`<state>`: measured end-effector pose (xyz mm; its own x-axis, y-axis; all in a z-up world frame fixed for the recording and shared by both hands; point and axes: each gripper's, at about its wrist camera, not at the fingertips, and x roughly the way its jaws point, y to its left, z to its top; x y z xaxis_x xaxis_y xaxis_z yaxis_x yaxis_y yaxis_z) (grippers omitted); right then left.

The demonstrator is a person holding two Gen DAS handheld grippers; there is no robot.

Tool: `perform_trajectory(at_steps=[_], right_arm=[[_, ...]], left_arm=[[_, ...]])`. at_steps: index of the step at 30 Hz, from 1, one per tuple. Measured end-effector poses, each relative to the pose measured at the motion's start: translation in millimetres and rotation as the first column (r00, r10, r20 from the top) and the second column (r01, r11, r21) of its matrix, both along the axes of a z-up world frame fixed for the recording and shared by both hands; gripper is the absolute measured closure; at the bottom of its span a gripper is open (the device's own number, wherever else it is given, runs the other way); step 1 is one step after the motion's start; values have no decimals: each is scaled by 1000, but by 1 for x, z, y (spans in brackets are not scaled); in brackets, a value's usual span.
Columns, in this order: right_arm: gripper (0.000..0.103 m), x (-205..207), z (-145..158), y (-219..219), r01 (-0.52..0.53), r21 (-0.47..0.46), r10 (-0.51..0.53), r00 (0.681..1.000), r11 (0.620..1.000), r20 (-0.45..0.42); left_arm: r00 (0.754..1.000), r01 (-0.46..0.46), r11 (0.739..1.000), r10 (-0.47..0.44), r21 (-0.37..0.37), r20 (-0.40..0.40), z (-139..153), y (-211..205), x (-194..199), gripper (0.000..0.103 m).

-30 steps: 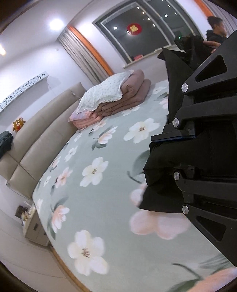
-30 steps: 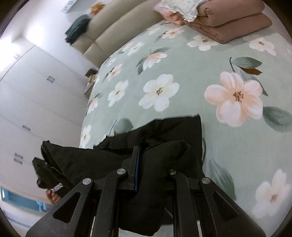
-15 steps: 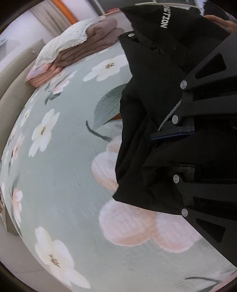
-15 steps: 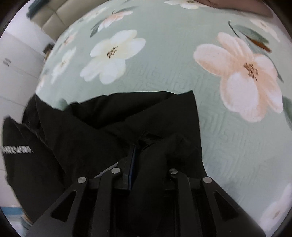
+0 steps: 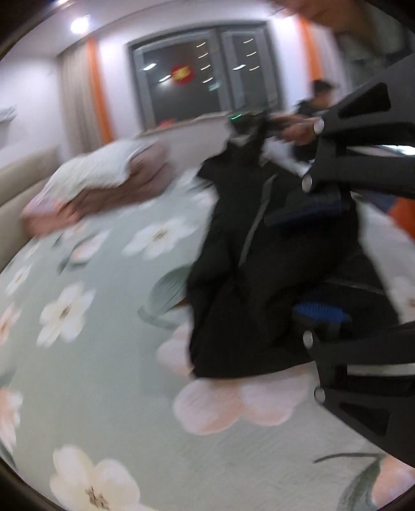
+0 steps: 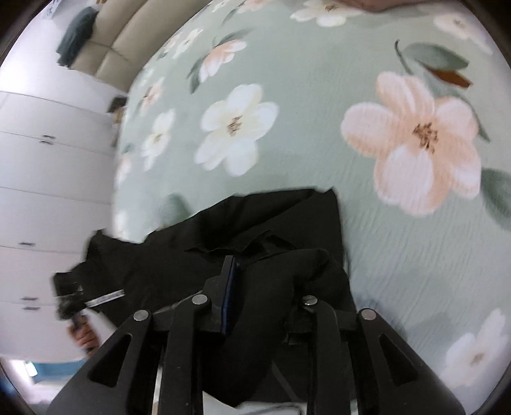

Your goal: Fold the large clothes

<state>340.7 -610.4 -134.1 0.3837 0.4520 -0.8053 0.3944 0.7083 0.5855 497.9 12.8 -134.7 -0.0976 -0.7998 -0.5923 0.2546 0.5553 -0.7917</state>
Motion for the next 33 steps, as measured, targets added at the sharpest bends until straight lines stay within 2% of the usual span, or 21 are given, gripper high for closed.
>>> perform_trajectory(at_steps=[1, 2, 5, 6, 7, 8, 11, 13, 15, 16, 18, 20, 23, 25, 28, 31, 33], right_arm=[[73, -6, 6, -1, -20, 10, 20, 1000, 1000, 2], [73, -14, 16, 0, -46, 9, 46, 999, 999, 2], [66, -29, 34, 3, -65, 23, 64, 998, 998, 25], [57, -34, 40, 3, -66, 15, 66, 997, 998, 35], [43, -39, 49, 4, -63, -28, 64, 997, 998, 46], [39, -42, 56, 4, -59, -68, 63, 996, 996, 56], [36, -48, 71, 7, -41, -176, 61, 993, 983, 105], [33, -37, 65, 16, -65, -280, 92, 992, 958, 83], [33, -21, 48, 27, -122, -410, 148, 989, 904, 32], [33, -10, 37, 33, -150, -481, 176, 984, 864, 9], [33, 3, 19, 33, -175, -531, 209, 978, 829, 4], [33, 18, -3, 28, -199, -505, 237, 971, 840, 12], [33, 37, -32, 19, -232, -451, 267, 964, 862, 14], [33, 47, -45, 16, -234, -461, 266, 964, 856, 5], [33, 55, -61, 8, -232, -412, 262, 965, 881, 16], [33, 63, -76, 6, -258, -311, 282, 959, 915, 33], [33, 66, -80, 10, -266, -287, 289, 956, 920, 41]], left_arm=[[999, 41, 999, -41, 17, 33, 10, 5, -9, 41], [997, 61, 998, -62, 31, 53, 16, 8, -15, 39], [995, 75, 992, -81, 101, 53, 26, 26, -30, 37], [997, 58, 991, -65, 116, 53, 28, 33, -32, 37], [998, 27, 991, -35, 132, 53, 29, 39, -33, 37], [999, -16, 987, 8, 158, 53, 28, 43, -33, 37], [990, -122, 973, 105, 196, 97, 21, 38, -26, 37], [979, -172, 951, 136, 256, 151, 11, 22, -17, 37], [976, -180, 943, 135, 280, 173, -4, 0, -6, 37], [974, -186, 937, 137, 295, 178, -12, -11, -1, 37], [972, -183, 934, 125, 308, 197, -23, -28, 7, 37], [971, -188, 929, 126, 318, 204, -36, -36, 16, 37], [978, -187, 931, 146, 313, 151, -59, -40, 33, 37], [978, -191, 924, 148, 331, 150, -72, -47, 43, 37], [978, -202, 940, 179, 274, 107, -89, -47, 55, 37], [981, -193, 957, 187, 216, 49, -102, -50, 62, 34], [979, -201, 970, 201, 140, 14, -103, -47, 63, 34]])
